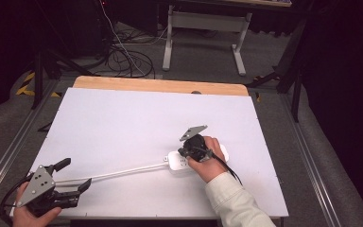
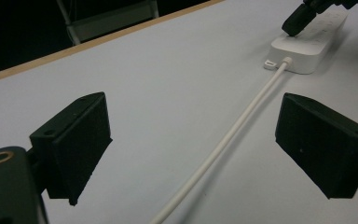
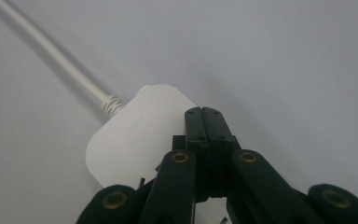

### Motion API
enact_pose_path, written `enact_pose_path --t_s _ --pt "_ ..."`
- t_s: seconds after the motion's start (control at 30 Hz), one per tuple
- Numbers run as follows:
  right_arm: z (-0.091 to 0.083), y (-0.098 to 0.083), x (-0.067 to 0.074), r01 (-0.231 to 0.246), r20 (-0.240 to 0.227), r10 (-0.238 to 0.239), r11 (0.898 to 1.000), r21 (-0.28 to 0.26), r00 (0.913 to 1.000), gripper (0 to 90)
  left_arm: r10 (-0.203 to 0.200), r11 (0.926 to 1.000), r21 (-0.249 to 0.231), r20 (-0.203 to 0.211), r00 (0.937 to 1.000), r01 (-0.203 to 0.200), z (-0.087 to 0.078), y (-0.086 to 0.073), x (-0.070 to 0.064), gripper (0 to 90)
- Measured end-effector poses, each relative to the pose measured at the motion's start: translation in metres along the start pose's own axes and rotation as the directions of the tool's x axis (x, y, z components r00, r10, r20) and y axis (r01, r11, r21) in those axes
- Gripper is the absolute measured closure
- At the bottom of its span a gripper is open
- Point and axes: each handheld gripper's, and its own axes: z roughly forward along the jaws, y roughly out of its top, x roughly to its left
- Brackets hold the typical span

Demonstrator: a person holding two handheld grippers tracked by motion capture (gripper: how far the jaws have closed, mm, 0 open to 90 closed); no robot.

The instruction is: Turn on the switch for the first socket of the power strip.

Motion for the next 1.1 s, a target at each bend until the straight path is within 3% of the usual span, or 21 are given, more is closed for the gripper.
enact_pose_path --t_s 0.87,1.1 --pt "0.0015 -0.0049 -0.007 -0.04 -0.045 0.039 0.999 -0.016 0.9982 90.0 0.001 1.0 0.001 -0.001 1.0 -0.001 0.0001 0.0001 -0.0004 10.9" --pt "0.002 -0.0045 -0.0058 -0.033 -0.036 0.032 0.999 -0.011 0.9988 90.0 0.001 1.0 0.001 -0.002 1.0 -0.001 0.0003 0.0001 -0.0003 10.9"
